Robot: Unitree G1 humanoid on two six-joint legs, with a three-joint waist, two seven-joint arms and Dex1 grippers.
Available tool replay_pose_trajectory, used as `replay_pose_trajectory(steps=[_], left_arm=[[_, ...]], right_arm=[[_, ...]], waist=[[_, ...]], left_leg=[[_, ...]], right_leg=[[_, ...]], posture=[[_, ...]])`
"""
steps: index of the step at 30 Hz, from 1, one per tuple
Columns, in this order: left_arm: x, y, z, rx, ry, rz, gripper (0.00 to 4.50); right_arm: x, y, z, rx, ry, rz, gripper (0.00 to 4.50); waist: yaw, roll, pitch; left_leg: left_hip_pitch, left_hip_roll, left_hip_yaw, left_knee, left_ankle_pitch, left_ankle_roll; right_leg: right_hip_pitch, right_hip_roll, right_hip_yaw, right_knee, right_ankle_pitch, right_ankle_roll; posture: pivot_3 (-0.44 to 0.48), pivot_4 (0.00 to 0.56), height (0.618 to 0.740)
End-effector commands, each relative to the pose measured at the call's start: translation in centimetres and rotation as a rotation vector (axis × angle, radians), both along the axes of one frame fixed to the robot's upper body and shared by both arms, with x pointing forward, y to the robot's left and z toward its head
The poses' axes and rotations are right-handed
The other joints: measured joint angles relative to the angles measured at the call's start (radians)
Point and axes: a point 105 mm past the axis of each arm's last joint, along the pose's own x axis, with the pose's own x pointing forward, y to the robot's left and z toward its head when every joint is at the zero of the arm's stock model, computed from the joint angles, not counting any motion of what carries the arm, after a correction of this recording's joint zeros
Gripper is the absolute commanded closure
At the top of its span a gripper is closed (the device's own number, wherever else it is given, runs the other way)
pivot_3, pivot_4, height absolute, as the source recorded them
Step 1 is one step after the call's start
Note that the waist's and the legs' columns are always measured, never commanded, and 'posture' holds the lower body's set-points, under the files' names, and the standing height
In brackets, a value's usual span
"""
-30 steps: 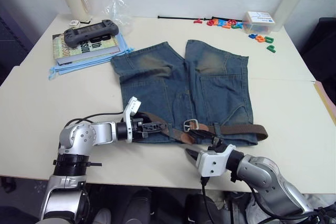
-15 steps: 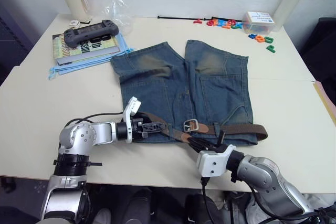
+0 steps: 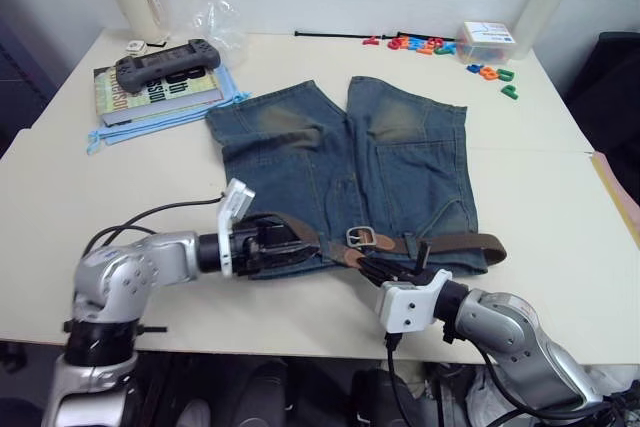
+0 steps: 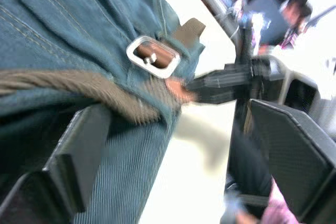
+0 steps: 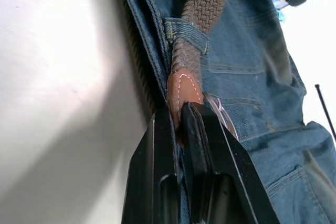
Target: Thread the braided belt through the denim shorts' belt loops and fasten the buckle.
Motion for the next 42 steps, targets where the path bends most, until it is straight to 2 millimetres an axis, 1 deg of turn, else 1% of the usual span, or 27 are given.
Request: replay_pose_trajectory(steps=[1, 5, 8, 10, 12, 16, 21, 25, 26, 29, 31, 35, 36, 37, 40, 41, 42], left_arm=[[-1.4, -1.0, -1.7, 0.112, -0.154, -0.085, 0.17], [-0.6, -1.1, -4.0, 0.178, -0.188, -0.019, 0.17], [-1.0, -0.7, -6.0, 0.273, -0.208, -0.05, 0.17], [-1.4, 0.0, -7.3, 0.32, -0.171, -0.052, 0.17], [-1.5, 0.7, -8.0, 0.35, -0.159, -0.048, 0.17], [-1.8, 2.3, -9.2, 0.405, -0.138, -0.04, 0.17], [-1.9, 2.8, -9.5, 0.417, -0.133, -0.038, 0.17], [-1.8, 3.0, -9.6, 0.426, -0.131, -0.04, 0.17], [-1.8, 3.0, -9.6, 0.426, -0.132, -0.04, 0.17], [-1.6, 2.9, -9.6, 0.422, -0.134, -0.04, 0.17], [-1.5, 2.9, -9.5, 0.421, -0.136, -0.039, 0.17], [-1.2, 2.8, -9.3, 0.42, -0.144, -0.038, 0.17], [-1.1, 2.8, -9.3, 0.42, -0.145, -0.037, 0.12], [-1.1, 2.8, -9.2, 0.42, -0.147, -0.037, 0.12], [-1.0, 2.8, -9.2, 0.419, -0.152, -0.038, 0.12], [-1.0, 2.8, -9.2, 0.418, -0.153, -0.039, 0.12], [-1.0, 2.8, -9.2, 0.418, -0.153, -0.039, 0.12]], right_arm=[[-0.5, 0.7, 1.3, 0.037, -0.027, 0.03, 4.5], [-0.6, 0.9, 1.3, 0.039, -0.021, 0.038, 4.5], [-0.6, 1.0, 1.4, 0.041, -0.02, 0.038, 4.5], [-0.7, 0.9, 1.6, 0.051, -0.011, 0.034, 4.5], [-0.7, 0.7, 2.0, 0.057, 0.0, 0.033, 4.5], [-1.1, 0.0, 3.7, 0.09, 0.039, 0.04, 4.5], [-1.3, -0.7, 5.9, 0.074, 0.03, 0.047, 4.5], [-1.3, -1.1, 7.0, 0.059, 0.035, 0.05, 4.5], [-1.1, -1.3, 7.0, 0.053, 0.039, 0.038, 4.5], [-0.6, -2.1, 6.5, 0.02, 0.051, 0.009, 4.5], [-0.7, -2.1, 6.2, 0.017, 0.066, 0.004, 4.5], [-0.8, -1.6, 5.4, 0.028, 0.092, 0.003, 4.5], [-0.8, -1.6, 5.3, 0.027, 0.094, 0.003, 3.61], [-0.8, -1.4, 4.8, 0.028, 0.096, 0.001, 3.37], [-0.8, -1.1, 3.7, 0.029, 0.097, -0.009, 1.9], [-0.8, -1.1, 3.3, 0.031, 0.097, -0.013, 1.4], [-0.8, -1.1, 3.0, 0.032, 0.098, -0.017, 1.0]], waist=[[0.004, 0.0, 0.0], [0.014, 0.0, 0.0], [0.013, 0.002, -0.001], [0.013, 0.004, -0.002], [0.013, 0.005, -0.003], [0.011, 0.006, -0.003], [0.013, 0.006, -0.003], [0.018, 0.006, -0.003], [0.018, 0.006, -0.003], [0.018, 0.006, -0.003], [0.018, 0.006, -0.003], [0.018, 0.006, -0.003], [0.018, 0.006, -0.004], [0.016, 0.007, -0.004], [0.015, 0.01, -0.006], [0.014, 0.011, -0.007], [0.014, 0.011, -0.007]], left_leg=[[0.001, 0.0, 0.001, 0.0, 0.0, 0.0], [0.002, 0.001, 0.001, -0.001, -0.002, 0.0], [0.003, 0.001, 0.001, -0.001, -0.003, -0.001], [0.005, 0.002, 0.002, -0.002, -0.003, -0.001], [0.006, 0.002, 0.003, -0.002, -0.003, -0.001], [0.01, 0.004, 0.005, -0.004, -0.004, -0.001], [0.01, 0.006, 0.006, -0.004, -0.005, 0.0], [0.009, 0.005, 0.007, -0.004, -0.007, 0.002], [0.009, 0.005, 0.006, -0.004, -0.009, 0.004], [0.009, 0.005, 0.006, -0.004, -0.009, 0.003], [0.009, 0.005, 0.007, -0.003, -0.009, 0.003], [0.009, 0.005, 0.007, -0.003, -0.009, 0.003], [0.01, 0.005, 0.007, -0.003, -0.009, 0.003], [0.01, 0.005, 0.007, -0.003, -0.009, 0.003], [0.014, 0.007, 0.007, -0.004, -0.011, 0.003], [0.017, 0.007, 0.007, -0.004, -0.012, 0.003], [0.023, 0.007, 0.007, -0.006, -0.013, 0.004]], right_leg=[[0.0, 0.0, 0.0, 0.0, 0.0, 0.0], [0.001, -0.001, 0.001, 0.0, 0.0, -0.001], [0.001, -0.002, 0.002, 0.0, 0.0, -0.001], [0.001, -0.002, 0.002, 0.0, -0.001, -0.001], [0.002, -0.002, 0.002, 0.0, -0.001, -0.001], [0.003, -0.002, 0.003, 0.0, -0.001, -0.002], [0.003, -0.002, 0.003, 0.0, -0.001, -0.003], [0.003, -0.002, 0.003, -0.003, -0.001, -0.003], [0.004, -0.002, 0.003, -0.004, -0.001, -0.003], [0.005, -0.002, 0.003, -0.006, -0.001, -0.002], [0.006, -0.002, 0.003, -0.007, 0.0, -0.002], [0.006, -0.002, 0.003, -0.007, 0.0, -0.002], [0.006, -0.002, 0.003, -0.007, 0.0, -0.001], [0.007, -0.002, 0.003, -0.007, 0.0, -0.001], [0.01, -0.002, 0.003, -0.007, 0.0, -0.002], [0.013, -0.001, 0.003, -0.008, -0.001, -0.002], [0.017, -0.001, 0.004, -0.009, -0.001, -0.003]], posture=[[0.0, 0.15, 0.706], [0.0, 0.15, 0.706], [0.0, 0.15, 0.706], [0.0, 0.15, 0.706], [0.0, 0.15, 0.706], [0.0, 0.15, 0.706], [0.0, 0.15, 0.706], [0.0, 0.15, 0.706], [0.0, 0.15, 0.706], [0.0, 0.15, 0.706], [0.0, 0.15, 0.706], [0.0, 0.15, 0.706], [0.0, 0.15, 0.706], [0.0, 0.15, 0.706], [0.0, 0.15, 0.706], [0.0, 0.15, 0.706], [0.0, 0.15, 0.706]])
